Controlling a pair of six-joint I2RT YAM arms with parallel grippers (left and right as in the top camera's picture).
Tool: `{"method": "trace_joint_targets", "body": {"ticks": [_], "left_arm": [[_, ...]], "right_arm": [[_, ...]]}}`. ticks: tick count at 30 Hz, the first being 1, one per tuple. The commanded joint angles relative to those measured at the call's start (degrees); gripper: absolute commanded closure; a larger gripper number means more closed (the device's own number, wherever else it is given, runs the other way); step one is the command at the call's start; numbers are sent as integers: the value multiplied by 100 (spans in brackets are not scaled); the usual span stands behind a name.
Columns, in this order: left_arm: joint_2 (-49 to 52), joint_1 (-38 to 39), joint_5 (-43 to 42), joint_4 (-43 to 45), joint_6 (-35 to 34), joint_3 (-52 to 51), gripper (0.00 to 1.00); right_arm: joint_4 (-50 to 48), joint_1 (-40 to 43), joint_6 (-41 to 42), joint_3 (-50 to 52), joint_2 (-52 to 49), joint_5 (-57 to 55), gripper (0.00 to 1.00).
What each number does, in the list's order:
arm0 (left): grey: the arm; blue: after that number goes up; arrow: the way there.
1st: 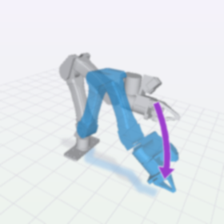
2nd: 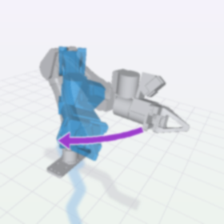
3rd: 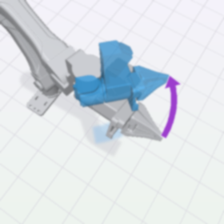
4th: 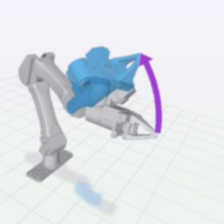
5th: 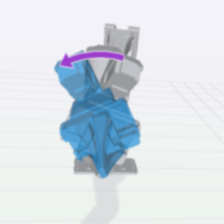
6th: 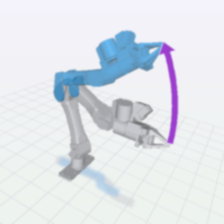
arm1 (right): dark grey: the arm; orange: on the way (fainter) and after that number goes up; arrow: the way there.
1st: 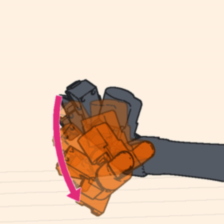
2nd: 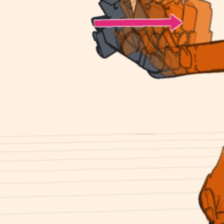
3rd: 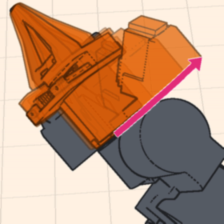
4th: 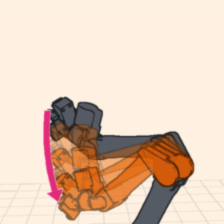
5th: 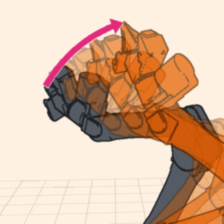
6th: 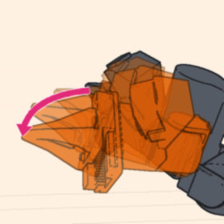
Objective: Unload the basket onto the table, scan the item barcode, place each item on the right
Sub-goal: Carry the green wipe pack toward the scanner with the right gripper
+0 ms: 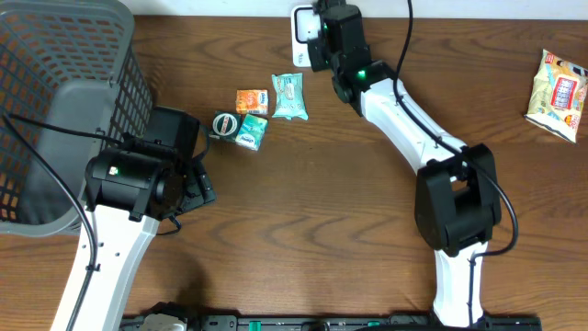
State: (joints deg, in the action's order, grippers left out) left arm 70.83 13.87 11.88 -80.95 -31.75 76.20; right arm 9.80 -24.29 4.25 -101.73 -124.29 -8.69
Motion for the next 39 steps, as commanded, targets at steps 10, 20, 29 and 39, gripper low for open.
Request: {"method": "trace_joint_targets", "body": {"ticks": [10,20,29,39], "left_arm": [[-11,-28,-28,-22,-72,2,2],[-11,-28,-28,-20,-72,2,2],[-11,-28,-28,-22,-72,2,2],[-11,-28,-28,-20,-72,2,2]], "right_arm": [[824,-450,1419,-76,-310,1001,72],[1331,-452,1930,-81,-793,1602,55],[1270,-411,1930,-90,-793,1268,59],[1266,-162,2100,-407,-850,1270,62]]}}
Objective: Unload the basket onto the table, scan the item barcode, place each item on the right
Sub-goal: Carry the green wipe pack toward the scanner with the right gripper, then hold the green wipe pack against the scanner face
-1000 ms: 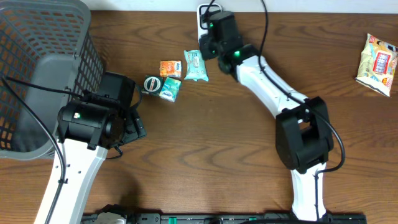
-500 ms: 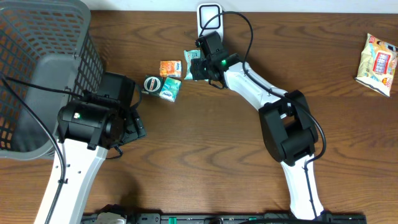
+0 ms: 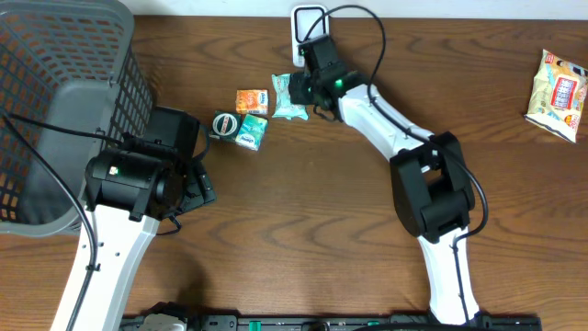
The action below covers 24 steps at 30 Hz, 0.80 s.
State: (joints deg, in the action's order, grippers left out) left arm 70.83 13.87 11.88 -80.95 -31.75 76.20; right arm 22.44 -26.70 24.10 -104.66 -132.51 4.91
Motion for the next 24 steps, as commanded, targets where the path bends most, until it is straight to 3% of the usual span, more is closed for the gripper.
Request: {"method": "trace_joint_targets", "body": {"ticks": [1,15,19,24], "left_arm": [[-11,-28,-31,-20,-72,2,2],[-11,-28,-28,-20,-72,2,2],[-11,-28,-28,-20,-72,2,2],[-11,-28,-28,-20,-72,2,2]], "right_arm": [[-20,79,116,-114,-63,-90,62],[-160,-83,201,-114,-702,61,60],[-85,-17,175,-138,-691,61,96],[343,190,155,-356,-514,59,99]]}}
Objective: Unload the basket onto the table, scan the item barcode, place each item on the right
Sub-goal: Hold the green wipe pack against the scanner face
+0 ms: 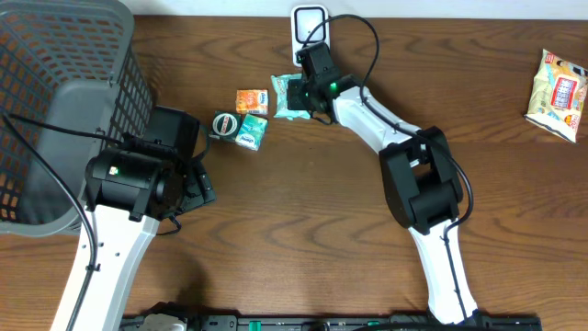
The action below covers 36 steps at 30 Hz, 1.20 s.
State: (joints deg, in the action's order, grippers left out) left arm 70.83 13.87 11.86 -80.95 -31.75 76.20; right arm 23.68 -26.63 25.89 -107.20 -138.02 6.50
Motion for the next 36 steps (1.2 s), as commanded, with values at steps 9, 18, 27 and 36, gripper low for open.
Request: {"method": "trace_joint_targets", "body": {"ticks": [9,18,27,36], "left_arm": [[-11,-28,-26,-20,-72,2,2],[-11,-28,-26,-20,-72,2,2],[-11,-28,-26,-20,-72,2,2],[-11,-28,-26,-20,-72,2,2]], "right_arm": [[549,507,-24,-210,1069,-341,99],[-317,527,-278,-201,1357,-684,99],[-2227,527,-350,-197,595,-1110,99],[-3156,533,-439,-197,13,-1086,99]]}}
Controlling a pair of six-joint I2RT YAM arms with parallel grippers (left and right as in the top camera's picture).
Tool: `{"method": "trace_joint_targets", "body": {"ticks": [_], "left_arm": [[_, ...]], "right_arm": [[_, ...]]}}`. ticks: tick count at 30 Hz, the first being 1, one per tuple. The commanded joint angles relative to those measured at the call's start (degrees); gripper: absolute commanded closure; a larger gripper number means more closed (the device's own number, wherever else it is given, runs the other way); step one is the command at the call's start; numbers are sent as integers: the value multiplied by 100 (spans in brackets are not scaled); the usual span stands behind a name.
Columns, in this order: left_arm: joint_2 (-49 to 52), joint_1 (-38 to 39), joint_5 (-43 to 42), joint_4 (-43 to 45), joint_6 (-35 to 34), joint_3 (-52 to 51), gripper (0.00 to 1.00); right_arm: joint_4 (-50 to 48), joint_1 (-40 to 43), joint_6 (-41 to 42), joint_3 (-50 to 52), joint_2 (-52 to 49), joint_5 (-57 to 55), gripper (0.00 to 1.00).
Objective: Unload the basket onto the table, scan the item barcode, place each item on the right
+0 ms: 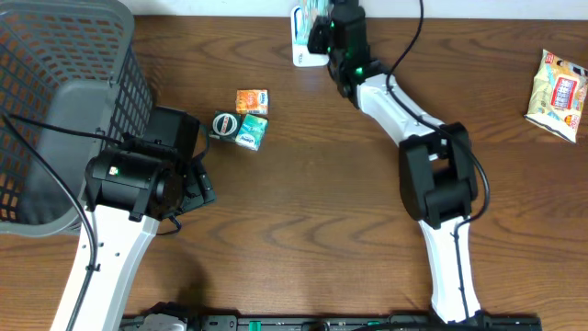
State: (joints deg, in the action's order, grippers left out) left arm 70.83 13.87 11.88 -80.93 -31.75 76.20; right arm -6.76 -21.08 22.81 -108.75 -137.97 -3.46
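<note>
The pale green packet (315,13) is off the table, and my right gripper (322,26) is shut on it at the far edge. It hangs right over the white scanner (300,53), which the arm mostly hides. An orange packet (252,100), a round tin (225,123) and a teal packet (250,134) lie together left of centre. My left gripper (200,188) sits low by the basket, below and left of these items; its fingers are hidden under the wrist.
A large grey mesh basket (55,101) fills the far left corner. A yellow and white snack bag (559,95) lies at the far right edge. Black cables run from both arms.
My right gripper was down on the pale green packet beside the orange one. It now holds that packet up at the scanner, and the packet's place on the table is bare. The left arm is unchanged.
At first my right gripper was by the scanner with the green packet lying on the table. It then stood over the packet, then down onto it. Now it has carried the packet to the scanner. My left arm stayed still throughout.
</note>
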Motion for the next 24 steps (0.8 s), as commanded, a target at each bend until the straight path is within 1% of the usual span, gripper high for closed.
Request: {"method": "trace_joint_targets", "body": {"ticks": [1,8,12,16,20,24], "left_arm": [[-11,-28,-28,-22,-72,2,2],[-11,-28,-28,-24,-72,2,2],[-11,-28,-28,-22,-72,2,2],[-11,-28,-28,-22,-72,2,2],[-11,-28,-28,-22,-72,2,2],[-11,-28,-28,-22,-72,2,2]], "right_arm": [[-114,-22,-201,-42,7,-90,99],[-103,68,-273,-44,140,-87,99],[304,326,-273,-44,503,-90,99],[1113,748,-437,-44,997,-98,99],[2319,1403,-1023,-44,1482,-184,99],[3482,2096,-1843,-44,1681,-662,99]]}}
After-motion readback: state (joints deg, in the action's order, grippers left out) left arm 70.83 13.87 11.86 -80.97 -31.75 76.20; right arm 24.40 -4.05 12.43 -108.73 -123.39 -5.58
